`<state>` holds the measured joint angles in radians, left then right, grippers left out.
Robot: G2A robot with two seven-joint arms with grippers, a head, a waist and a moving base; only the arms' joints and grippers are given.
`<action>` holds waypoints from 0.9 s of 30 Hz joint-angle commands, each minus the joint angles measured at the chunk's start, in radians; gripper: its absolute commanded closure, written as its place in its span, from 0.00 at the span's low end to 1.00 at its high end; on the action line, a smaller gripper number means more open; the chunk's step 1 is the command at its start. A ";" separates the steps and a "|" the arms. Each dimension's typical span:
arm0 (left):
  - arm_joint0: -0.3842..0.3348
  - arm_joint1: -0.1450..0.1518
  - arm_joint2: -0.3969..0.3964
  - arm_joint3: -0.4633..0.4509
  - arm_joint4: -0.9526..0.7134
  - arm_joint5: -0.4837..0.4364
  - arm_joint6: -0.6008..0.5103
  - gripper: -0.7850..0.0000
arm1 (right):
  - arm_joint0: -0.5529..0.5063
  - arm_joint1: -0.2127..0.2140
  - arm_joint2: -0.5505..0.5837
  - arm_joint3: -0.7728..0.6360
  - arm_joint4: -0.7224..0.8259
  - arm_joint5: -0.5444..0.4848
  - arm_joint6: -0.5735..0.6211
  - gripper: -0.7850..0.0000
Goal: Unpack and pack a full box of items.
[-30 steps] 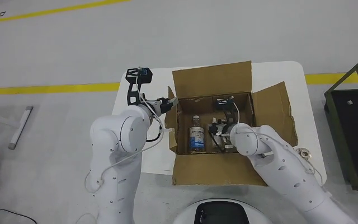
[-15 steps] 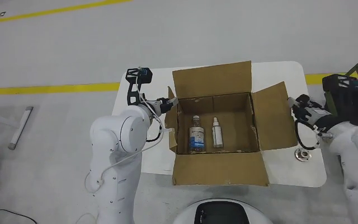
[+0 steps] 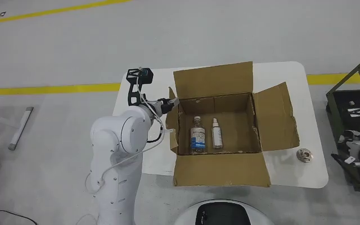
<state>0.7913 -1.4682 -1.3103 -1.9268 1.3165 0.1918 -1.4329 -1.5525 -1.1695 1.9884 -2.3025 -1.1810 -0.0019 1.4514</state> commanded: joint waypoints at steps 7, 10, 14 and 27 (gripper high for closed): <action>0.000 0.000 0.000 0.000 0.000 0.000 0.000 0.00 | -0.003 0.005 -0.085 0.113 -0.051 -0.013 0.027 0.76; 0.000 0.000 0.000 0.000 0.000 0.000 0.000 0.00 | 0.014 0.007 -0.113 0.159 -0.060 -0.021 0.015 0.66; 0.000 0.000 0.000 0.000 0.000 0.000 0.000 0.00 | 0.046 0.010 -0.161 0.214 -0.071 -0.045 0.012 0.56; 0.000 0.000 0.000 0.000 0.000 0.000 0.000 0.00 | 0.110 0.015 -0.230 0.352 -0.062 -0.055 -0.011 0.56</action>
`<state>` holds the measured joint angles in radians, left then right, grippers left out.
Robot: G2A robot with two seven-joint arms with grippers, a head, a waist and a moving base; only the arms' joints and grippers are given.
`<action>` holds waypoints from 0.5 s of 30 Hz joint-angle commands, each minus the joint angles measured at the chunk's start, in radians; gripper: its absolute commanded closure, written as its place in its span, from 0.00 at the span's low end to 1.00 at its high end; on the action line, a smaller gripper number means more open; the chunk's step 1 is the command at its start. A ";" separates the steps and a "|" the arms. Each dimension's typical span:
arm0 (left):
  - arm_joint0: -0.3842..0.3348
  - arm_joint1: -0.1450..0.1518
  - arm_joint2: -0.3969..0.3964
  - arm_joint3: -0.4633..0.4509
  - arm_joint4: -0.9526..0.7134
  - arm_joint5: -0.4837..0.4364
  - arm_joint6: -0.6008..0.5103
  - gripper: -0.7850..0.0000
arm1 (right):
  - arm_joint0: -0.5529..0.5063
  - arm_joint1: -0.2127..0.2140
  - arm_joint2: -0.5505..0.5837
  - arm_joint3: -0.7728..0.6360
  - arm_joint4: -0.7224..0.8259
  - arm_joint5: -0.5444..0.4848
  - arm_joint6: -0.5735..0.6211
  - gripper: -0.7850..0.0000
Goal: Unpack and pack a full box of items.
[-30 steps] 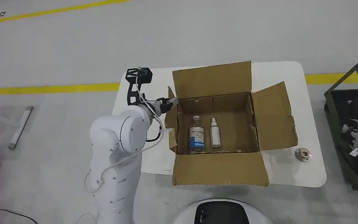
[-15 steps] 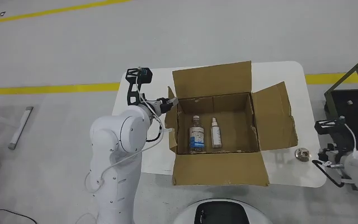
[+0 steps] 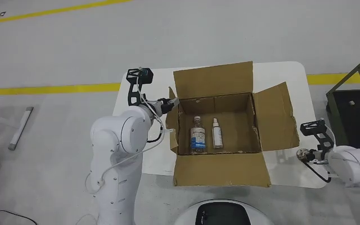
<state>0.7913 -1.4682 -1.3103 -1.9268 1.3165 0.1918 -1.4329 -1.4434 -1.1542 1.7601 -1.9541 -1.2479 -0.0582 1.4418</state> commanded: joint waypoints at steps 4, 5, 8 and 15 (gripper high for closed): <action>0.000 0.000 0.000 0.000 0.000 0.000 0.000 0.00 | 0.008 0.001 -0.015 0.024 0.014 0.000 -0.008 0.56; 0.000 0.000 0.000 0.000 0.000 0.000 0.000 0.00 | 0.009 0.002 -0.018 0.025 0.014 0.000 -0.009 0.56; 0.000 0.000 0.000 0.000 0.000 0.000 0.000 0.00 | 0.011 0.003 -0.024 0.038 0.016 0.003 -0.016 0.57; 0.000 0.000 0.000 0.000 0.000 0.000 0.000 0.00 | 0.014 0.005 -0.038 0.066 0.015 0.009 -0.036 0.58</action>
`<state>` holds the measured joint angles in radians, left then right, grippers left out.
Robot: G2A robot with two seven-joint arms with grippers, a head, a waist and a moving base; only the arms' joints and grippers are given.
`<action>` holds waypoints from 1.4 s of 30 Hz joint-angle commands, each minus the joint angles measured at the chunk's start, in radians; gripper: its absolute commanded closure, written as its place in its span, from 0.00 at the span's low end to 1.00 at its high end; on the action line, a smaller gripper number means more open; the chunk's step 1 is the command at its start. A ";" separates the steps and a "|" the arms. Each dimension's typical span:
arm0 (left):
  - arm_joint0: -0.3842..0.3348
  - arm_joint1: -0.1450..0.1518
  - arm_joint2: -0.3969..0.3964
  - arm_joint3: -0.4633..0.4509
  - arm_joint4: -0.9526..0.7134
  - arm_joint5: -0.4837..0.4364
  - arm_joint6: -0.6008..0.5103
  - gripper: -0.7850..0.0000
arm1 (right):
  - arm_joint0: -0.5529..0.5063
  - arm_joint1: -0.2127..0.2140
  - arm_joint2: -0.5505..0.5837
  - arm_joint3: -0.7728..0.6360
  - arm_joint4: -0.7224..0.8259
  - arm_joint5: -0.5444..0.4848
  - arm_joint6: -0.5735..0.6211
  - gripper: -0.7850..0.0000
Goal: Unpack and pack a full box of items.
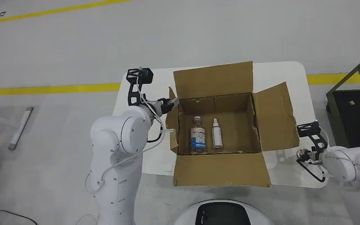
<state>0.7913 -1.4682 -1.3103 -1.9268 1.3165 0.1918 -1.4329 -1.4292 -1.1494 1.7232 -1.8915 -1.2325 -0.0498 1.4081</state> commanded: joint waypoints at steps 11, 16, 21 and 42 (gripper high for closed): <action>0.000 0.000 0.000 0.000 0.000 0.000 0.000 0.00 | 0.003 0.004 -0.013 0.024 -0.001 0.014 -0.017 0.61; 0.000 0.000 0.000 0.000 0.000 0.000 0.000 0.00 | 0.005 0.006 -0.016 0.034 0.005 0.016 -0.020 0.63; 0.000 0.000 0.000 0.000 0.000 0.000 0.000 0.00 | 0.009 0.008 -0.018 0.046 0.014 0.015 -0.026 0.75; 0.000 0.000 0.000 0.000 0.000 0.000 0.000 0.00 | 0.023 -0.005 0.183 -0.163 0.399 0.272 -0.311 1.00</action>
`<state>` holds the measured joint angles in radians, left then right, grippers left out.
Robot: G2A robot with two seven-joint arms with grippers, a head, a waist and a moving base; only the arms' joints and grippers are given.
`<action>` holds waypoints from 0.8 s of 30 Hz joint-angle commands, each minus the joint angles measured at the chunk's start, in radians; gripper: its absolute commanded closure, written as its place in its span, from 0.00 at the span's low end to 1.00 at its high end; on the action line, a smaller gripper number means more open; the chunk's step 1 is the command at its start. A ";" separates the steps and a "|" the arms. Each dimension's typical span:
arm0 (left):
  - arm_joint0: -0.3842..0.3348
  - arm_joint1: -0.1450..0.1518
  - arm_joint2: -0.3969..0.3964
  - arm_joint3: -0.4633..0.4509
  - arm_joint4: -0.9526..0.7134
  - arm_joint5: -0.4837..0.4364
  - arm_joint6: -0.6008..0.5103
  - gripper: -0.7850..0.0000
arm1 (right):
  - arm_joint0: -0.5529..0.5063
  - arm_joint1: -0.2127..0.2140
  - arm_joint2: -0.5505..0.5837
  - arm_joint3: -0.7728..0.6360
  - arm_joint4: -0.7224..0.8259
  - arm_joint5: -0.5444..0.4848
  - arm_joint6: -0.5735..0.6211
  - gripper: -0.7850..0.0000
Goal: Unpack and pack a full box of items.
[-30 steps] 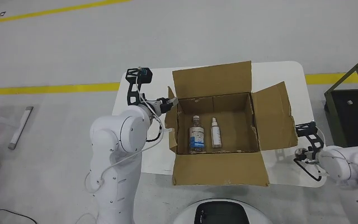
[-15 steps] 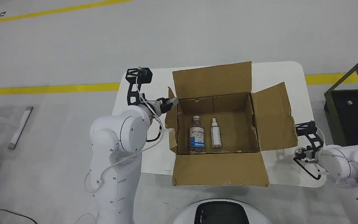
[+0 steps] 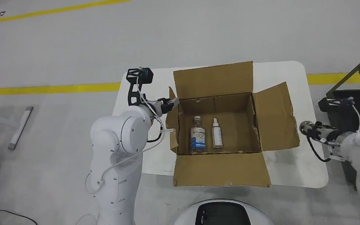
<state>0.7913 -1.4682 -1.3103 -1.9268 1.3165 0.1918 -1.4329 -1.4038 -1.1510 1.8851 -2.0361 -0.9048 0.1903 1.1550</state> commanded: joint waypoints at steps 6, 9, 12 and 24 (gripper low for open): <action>0.000 0.000 0.000 0.000 0.000 0.000 0.000 0.00 | -0.007 -0.028 0.073 -0.111 0.416 0.042 -0.336 1.00; 0.000 0.000 0.000 0.000 0.000 0.000 0.000 0.00 | 0.003 -0.033 0.043 -0.150 0.545 -0.034 -0.379 1.00; 0.000 0.000 0.000 0.000 0.000 0.000 0.000 0.00 | 0.030 -0.030 -0.021 -0.154 0.582 -0.097 -0.353 1.00; 0.000 0.000 0.000 0.000 0.000 0.000 0.000 0.00 | 0.233 -0.026 -0.547 0.033 0.038 -0.002 -0.216 1.00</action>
<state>0.7913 -1.4682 -1.3103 -1.9268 1.3165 0.1918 -1.4329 -1.1890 -1.1744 1.3927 -2.0256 -0.8050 0.1635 0.9376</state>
